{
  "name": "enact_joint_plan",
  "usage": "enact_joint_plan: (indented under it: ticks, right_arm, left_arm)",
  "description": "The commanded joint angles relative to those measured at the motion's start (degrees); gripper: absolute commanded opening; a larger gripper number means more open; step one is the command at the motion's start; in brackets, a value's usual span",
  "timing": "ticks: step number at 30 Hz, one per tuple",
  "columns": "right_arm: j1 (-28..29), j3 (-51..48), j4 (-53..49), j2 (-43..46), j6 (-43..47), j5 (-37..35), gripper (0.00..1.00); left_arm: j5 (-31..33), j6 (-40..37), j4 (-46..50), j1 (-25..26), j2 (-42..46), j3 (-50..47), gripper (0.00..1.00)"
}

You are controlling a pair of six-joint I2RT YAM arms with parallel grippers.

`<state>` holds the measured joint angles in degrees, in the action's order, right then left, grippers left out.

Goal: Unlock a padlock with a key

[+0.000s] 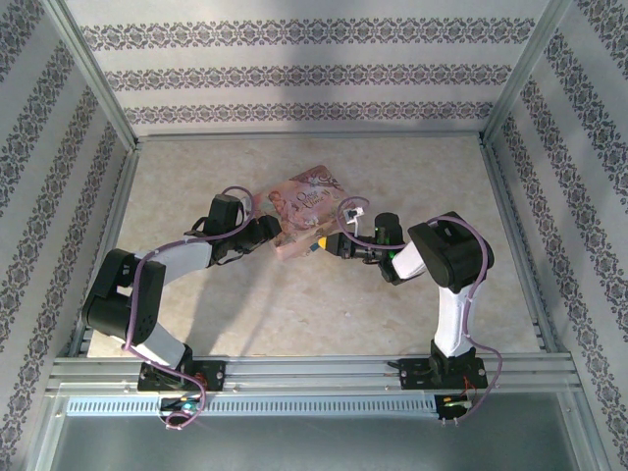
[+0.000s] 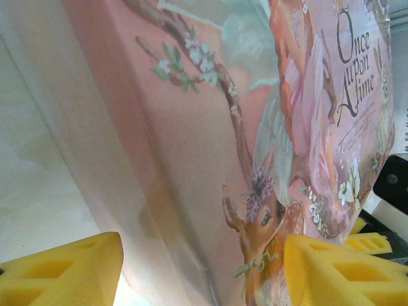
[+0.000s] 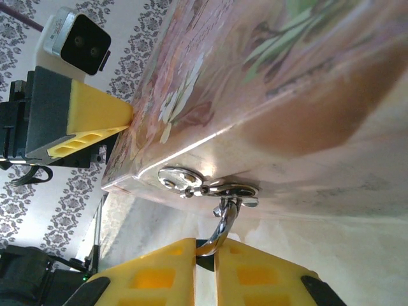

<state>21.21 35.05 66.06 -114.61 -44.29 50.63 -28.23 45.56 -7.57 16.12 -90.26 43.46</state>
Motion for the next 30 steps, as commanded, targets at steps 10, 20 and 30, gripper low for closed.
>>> enact_joint_plan:
  ticks: [10, 20, 30]
  right_arm:
    - [-0.56, 0.55, 2.58, -1.85, -3.56, -1.48, 0.04]
    - [-0.89, 0.03, 5.56, -1.84, -6.09, -3.65, 0.00]
    - [-1.91, -0.94, 10.76, -2.43, -10.05, -5.88, 0.00]
  left_arm:
    - [2.35, -0.38, 5.99, 0.91, 0.17, -1.16, 0.66]
    - [2.38, -0.35, 5.04, 0.85, -0.36, -3.09, 0.66]
    - [2.39, -0.41, 4.68, 0.87, 0.08, -4.60, 0.66]
